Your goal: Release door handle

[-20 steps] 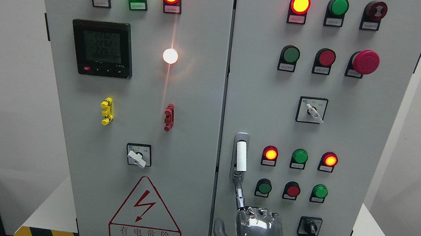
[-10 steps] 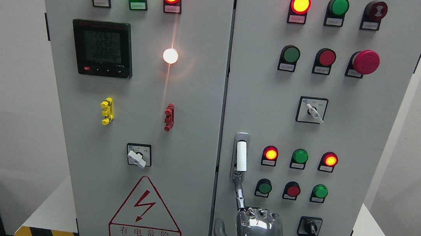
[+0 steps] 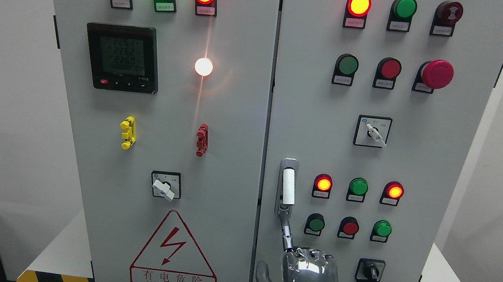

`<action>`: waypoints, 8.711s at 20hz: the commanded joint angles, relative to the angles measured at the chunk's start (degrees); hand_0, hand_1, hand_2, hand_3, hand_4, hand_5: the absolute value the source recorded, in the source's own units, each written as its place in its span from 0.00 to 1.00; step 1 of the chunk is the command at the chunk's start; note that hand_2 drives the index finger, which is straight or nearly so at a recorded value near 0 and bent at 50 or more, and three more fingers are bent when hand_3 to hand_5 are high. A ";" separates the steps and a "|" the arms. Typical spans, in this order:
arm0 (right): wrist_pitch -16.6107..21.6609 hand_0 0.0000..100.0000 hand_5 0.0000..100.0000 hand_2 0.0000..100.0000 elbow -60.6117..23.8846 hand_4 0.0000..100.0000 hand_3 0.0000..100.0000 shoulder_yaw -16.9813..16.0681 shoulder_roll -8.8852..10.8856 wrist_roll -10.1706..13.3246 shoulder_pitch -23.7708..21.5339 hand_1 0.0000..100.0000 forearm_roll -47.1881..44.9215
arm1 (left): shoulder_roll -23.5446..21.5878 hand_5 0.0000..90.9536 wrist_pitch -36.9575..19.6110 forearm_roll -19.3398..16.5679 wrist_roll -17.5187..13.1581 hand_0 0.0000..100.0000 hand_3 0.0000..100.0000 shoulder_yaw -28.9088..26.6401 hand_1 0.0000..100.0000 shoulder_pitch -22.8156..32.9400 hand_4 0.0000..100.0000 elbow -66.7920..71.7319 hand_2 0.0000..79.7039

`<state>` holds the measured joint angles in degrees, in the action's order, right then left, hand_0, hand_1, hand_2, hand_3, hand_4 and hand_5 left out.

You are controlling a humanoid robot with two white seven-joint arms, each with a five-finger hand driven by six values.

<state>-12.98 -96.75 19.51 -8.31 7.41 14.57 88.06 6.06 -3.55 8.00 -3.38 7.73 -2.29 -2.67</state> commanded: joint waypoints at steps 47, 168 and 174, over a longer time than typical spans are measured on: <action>0.14 0.52 1.00 0.19 -4.23 1.00 1.00 0.26 -0.04 0.32 -0.24 0.36 -0.17 | 0.00 0.00 -0.05 0.00 -0.04 0.12 0.00 0.00 0.56 0.00 0.00 -0.05 0.00; 3.57 0.33 1.00 1.00 -4.23 1.00 1.00 -5.80 0.05 -5.74 10.92 0.21 3.78 | 0.00 0.00 -0.05 0.00 -0.04 0.12 0.00 0.00 0.56 0.00 0.00 -0.05 0.00; 3.57 0.36 1.00 1.00 -4.06 1.00 1.00 -5.80 0.05 -5.74 11.18 0.21 3.78 | 0.00 0.00 -0.05 0.00 -0.04 0.12 0.00 0.00 0.56 0.00 0.00 0.03 0.00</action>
<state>-9.38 -101.40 13.84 -8.25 1.45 25.50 91.85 6.06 -3.36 8.00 -3.38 7.73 -2.29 -2.68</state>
